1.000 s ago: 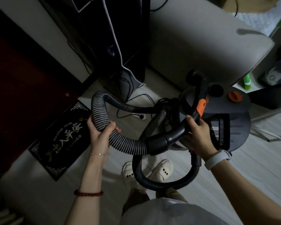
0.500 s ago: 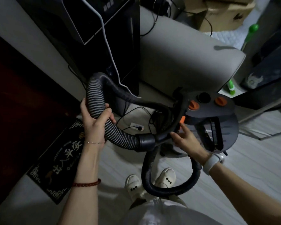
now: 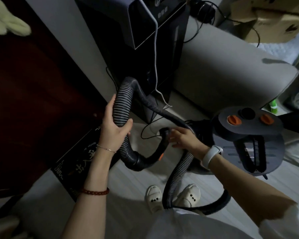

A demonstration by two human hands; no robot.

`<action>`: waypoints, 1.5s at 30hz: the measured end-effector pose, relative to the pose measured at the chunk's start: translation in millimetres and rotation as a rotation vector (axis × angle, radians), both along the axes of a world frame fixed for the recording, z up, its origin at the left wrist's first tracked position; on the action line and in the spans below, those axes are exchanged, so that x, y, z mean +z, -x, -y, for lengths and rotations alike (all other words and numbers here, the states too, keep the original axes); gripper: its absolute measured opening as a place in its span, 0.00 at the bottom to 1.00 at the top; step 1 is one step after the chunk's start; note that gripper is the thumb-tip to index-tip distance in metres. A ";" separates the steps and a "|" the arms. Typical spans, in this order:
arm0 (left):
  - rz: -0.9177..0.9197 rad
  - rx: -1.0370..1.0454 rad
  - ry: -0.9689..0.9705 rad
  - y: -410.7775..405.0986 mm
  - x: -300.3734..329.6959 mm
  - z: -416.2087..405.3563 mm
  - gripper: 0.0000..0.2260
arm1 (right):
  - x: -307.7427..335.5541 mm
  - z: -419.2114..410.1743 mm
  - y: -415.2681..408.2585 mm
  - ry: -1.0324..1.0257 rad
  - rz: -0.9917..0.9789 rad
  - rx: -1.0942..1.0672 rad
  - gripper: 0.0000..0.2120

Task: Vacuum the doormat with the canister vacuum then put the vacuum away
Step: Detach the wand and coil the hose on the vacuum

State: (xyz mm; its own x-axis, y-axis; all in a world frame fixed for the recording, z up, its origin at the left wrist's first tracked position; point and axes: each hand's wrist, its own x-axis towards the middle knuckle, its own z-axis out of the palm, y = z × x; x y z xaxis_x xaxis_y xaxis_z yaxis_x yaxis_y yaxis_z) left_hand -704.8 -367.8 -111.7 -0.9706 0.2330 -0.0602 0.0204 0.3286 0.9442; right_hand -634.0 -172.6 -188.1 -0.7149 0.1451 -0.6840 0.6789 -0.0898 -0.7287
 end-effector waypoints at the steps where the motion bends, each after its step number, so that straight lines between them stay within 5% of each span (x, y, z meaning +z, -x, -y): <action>1: 0.003 -0.013 0.027 2.4 -2.2 3.5 0.35 | 5.7 5.2 8.8 0.037 -0.020 -0.028 0.13; 8: -0.049 -0.293 0.179 4.3 -10.0 10.0 0.36 | 56.9 34.1 85.6 0.460 -0.179 -0.196 0.19; 13: -0.077 -0.382 0.328 12.1 -11.1 -7.3 0.36 | 62.7 24.9 108.6 0.372 -0.123 -0.360 0.16; 16: 0.068 -0.381 0.214 15.7 -20.1 -23.2 0.37 | 61.7 7.2 110.4 0.424 -0.159 -0.431 0.12; 20: 0.440 -0.418 -0.012 9.8 -36.1 -42.1 0.17 | 59.5 -18.4 101.2 0.624 -0.210 -0.481 0.13; 25: 0.300 -0.469 0.198 5.3 -47.8 -76.7 0.13 | 47.4 -54.5 88.3 0.689 -0.222 -0.467 0.16; 28: 0.128 -0.415 0.283 12.5 -45.3 -84.0 0.17 | 53.2 -78.5 77.4 0.270 -0.161 -0.324 0.15; 31: 0.115 -0.461 0.335 16.7 -44.1 -79.9 0.26 | 51.1 -103.1 56.3 -0.592 -0.290 0.036 0.15; 33: 0.084 -0.533 0.374 14.3 -42.7 -78.1 0.30 | 45.2 -110.6 45.4 -0.961 -0.464 0.444 0.33; 36: -0.008 -0.586 0.428 11.4 -42.5 -71.3 0.29 | 45.0 -101.3 44.8 -1.123 -0.487 0.987 0.35; 38: -0.090 -0.563 0.522 17.2 -40.4 -64.8 0.28 | 41.9 -93.5 43.7 -1.174 -0.457 1.087 0.28; 45: -0.544 -0.311 0.703 30.1 -38.2 -78.1 0.23 | 23.3 -76.2 33.2 -1.003 -0.471 0.569 0.25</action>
